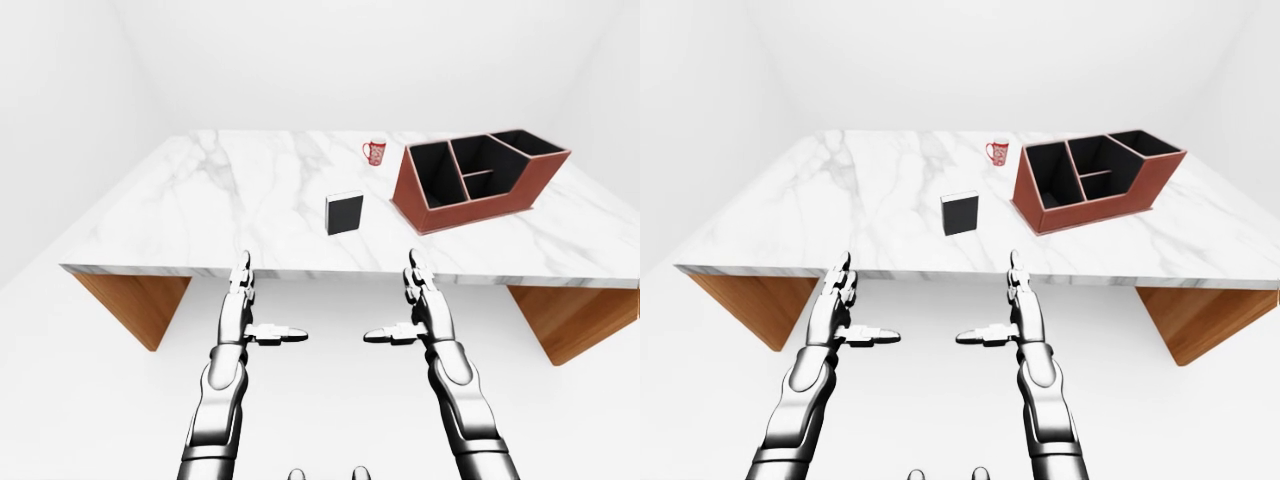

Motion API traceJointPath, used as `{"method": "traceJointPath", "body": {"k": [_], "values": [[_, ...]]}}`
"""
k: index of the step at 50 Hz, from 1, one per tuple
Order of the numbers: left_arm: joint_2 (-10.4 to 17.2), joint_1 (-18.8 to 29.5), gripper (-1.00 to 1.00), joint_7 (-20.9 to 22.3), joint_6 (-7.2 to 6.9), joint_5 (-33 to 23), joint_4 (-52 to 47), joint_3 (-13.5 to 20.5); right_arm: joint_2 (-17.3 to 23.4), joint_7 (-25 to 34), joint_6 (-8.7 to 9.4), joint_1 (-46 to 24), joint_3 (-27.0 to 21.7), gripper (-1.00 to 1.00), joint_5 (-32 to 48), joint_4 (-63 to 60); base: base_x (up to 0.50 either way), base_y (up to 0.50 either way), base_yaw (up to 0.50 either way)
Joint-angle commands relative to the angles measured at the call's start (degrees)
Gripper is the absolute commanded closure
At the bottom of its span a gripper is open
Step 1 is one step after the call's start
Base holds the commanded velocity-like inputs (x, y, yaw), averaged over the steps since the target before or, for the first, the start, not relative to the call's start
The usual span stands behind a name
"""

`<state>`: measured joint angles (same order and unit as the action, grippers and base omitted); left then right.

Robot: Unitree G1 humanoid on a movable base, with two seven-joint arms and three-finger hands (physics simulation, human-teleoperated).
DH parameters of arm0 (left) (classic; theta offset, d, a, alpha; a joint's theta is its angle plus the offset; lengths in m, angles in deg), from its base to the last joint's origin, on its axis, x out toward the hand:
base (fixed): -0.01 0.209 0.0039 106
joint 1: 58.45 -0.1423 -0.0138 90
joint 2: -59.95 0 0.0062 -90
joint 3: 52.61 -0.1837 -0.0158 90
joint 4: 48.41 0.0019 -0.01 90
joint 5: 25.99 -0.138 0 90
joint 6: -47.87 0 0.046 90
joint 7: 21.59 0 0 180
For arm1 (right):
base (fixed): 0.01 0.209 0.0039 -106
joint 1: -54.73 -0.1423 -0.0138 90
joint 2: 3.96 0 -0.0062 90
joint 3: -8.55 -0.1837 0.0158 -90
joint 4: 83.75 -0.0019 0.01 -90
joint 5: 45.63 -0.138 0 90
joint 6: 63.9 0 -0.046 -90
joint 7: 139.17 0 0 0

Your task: Pick up the book and place it in the left compartment of the caddy.

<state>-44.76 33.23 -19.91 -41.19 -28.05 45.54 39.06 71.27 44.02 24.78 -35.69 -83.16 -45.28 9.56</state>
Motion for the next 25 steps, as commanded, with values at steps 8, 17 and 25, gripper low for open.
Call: {"method": "traceJointPath", "body": {"k": [8, 17, 25], "values": [[0.0, -0.2, -1.00, 0.2, -0.02, 0.0, -0.3, 0.0, 0.0, 0.1, -0.02, -0.1, 0.0, -1.00, 0.3, 0.5, 0.00, 0.00, 0.25], [0.0, -0.1, -1.00, 0.1, 0.18, 0.0, 0.1, 0.0, -0.1, 0.1, 0.16, 0.0, 0.0, -1.00, 0.2, 0.4, 0.00, 0.00, 0.25], [0.0, 0.0, -1.00, 0.2, 0.20, 0.0, 0.2, 0.0, 0.0, 0.1, -0.22, -0.1, 0.0, -1.00, 0.1, 0.9, 0.00, 0.00, 0.25]]}}
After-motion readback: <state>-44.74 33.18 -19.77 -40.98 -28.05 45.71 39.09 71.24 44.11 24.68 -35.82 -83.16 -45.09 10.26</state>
